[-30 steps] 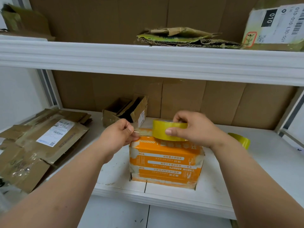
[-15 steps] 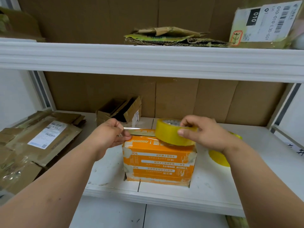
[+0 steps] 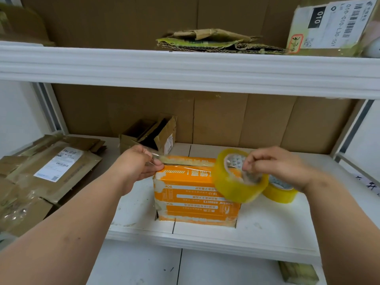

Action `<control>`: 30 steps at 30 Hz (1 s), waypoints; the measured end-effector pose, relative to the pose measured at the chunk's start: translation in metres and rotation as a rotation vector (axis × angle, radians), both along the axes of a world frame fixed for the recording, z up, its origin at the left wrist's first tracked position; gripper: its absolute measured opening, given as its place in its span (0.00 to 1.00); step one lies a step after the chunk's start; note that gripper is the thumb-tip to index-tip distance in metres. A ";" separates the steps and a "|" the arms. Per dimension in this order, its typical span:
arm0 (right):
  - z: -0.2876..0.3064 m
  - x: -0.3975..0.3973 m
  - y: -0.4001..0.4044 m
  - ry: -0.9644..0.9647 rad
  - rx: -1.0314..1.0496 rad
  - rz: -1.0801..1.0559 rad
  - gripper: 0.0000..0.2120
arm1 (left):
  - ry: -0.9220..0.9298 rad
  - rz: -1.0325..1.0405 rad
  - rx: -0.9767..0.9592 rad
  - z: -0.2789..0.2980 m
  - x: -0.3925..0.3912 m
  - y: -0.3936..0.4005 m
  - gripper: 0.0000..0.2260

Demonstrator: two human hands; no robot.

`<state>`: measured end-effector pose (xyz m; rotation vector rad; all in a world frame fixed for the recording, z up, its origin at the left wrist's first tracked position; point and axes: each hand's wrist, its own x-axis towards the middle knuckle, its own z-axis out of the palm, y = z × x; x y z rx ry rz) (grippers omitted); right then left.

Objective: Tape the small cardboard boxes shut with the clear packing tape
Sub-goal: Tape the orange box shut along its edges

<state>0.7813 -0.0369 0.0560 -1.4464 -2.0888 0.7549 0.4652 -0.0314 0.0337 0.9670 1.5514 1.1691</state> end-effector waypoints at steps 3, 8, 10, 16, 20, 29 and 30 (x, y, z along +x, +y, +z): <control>-0.013 0.005 -0.006 -0.175 -0.008 -0.050 0.19 | 0.016 -0.016 0.006 0.000 0.002 0.002 0.06; -0.025 -0.006 -0.020 -0.452 0.068 -0.099 0.36 | 0.018 -0.006 0.016 -0.002 0.003 0.005 0.07; -0.028 -0.010 -0.021 -0.601 0.159 -0.083 0.39 | -0.004 0.006 0.019 -0.001 0.004 0.005 0.05; -0.023 0.004 -0.007 -0.370 0.213 -0.143 0.21 | -0.063 0.032 0.034 -0.006 0.001 0.001 0.11; -0.002 0.002 0.000 0.157 0.126 -0.066 0.23 | -0.031 0.026 0.039 -0.004 0.005 0.000 0.05; 0.017 0.008 0.010 0.120 0.194 -0.135 0.14 | -0.044 0.082 0.006 -0.011 0.001 0.007 0.06; 0.017 0.009 0.009 0.087 0.201 -0.146 0.15 | -0.031 0.075 -0.006 -0.009 0.002 0.007 0.05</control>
